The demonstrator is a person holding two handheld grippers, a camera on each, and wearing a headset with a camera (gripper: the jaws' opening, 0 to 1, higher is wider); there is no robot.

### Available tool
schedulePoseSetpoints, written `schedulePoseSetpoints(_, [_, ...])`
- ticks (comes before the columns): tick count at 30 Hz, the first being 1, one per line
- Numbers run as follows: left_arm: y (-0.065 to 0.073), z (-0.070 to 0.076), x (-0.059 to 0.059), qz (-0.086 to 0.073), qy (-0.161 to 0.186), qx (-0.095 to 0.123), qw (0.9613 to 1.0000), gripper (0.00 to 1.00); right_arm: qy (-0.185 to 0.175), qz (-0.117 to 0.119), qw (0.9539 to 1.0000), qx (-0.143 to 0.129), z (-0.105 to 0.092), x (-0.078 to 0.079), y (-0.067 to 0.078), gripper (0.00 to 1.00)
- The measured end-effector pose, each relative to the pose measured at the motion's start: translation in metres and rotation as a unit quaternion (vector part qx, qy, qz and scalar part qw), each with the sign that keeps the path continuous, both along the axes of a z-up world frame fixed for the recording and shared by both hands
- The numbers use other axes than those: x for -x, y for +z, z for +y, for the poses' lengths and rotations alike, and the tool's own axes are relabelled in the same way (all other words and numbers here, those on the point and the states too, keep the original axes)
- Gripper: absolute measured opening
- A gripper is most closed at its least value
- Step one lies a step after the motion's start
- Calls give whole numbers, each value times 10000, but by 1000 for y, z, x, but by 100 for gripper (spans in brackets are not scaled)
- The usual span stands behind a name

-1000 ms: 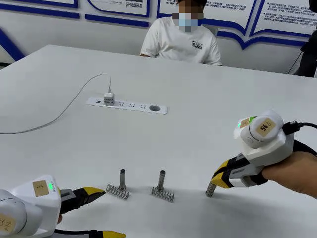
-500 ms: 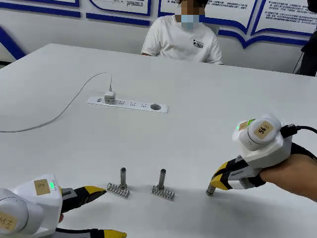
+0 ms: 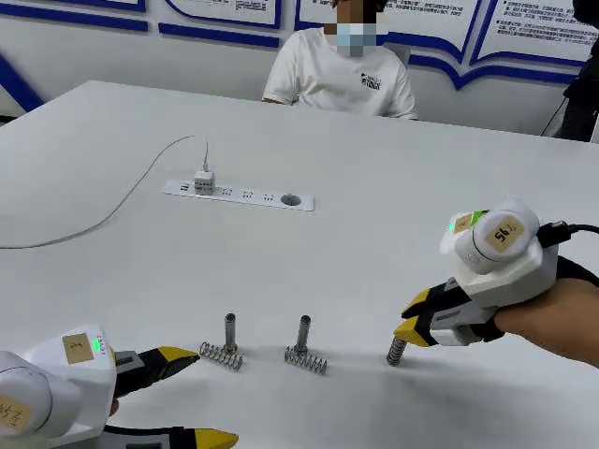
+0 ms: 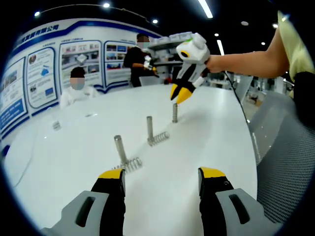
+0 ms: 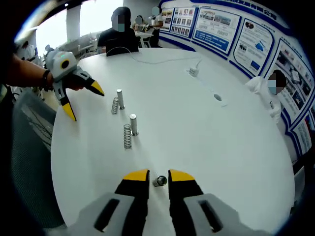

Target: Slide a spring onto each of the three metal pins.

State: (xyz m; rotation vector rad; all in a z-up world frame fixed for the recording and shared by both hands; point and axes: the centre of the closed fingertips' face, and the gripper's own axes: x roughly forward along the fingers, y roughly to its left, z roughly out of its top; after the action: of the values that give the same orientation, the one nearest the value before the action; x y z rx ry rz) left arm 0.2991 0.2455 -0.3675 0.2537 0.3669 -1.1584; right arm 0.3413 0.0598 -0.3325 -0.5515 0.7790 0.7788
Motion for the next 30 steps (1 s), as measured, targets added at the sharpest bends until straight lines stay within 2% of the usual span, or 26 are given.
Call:
schedulePoseSetpoints(4, [2, -2, 0, -14, -17, 17, 10000, 61, 120, -22, 9999, -35, 13, 1, 2, 16])
schedulePoseSetpoints(12, [3, -1, 1, -24, -5, 17, 10000, 61, 339, 88, 9994, -83, 36, 6, -8, 16])
schedulePoseSetpoints(20, [1, -2, 1, -8, -25, 13, 10000, 60, 506, 318, 9981, -179, 62, 12, -30, 16])
schedulePoseSetpoints(30, [0, -3, 2, 16, -38, 11, 10000, 60, 430, 533, 9972, -314, 75, 7, -49, 16])
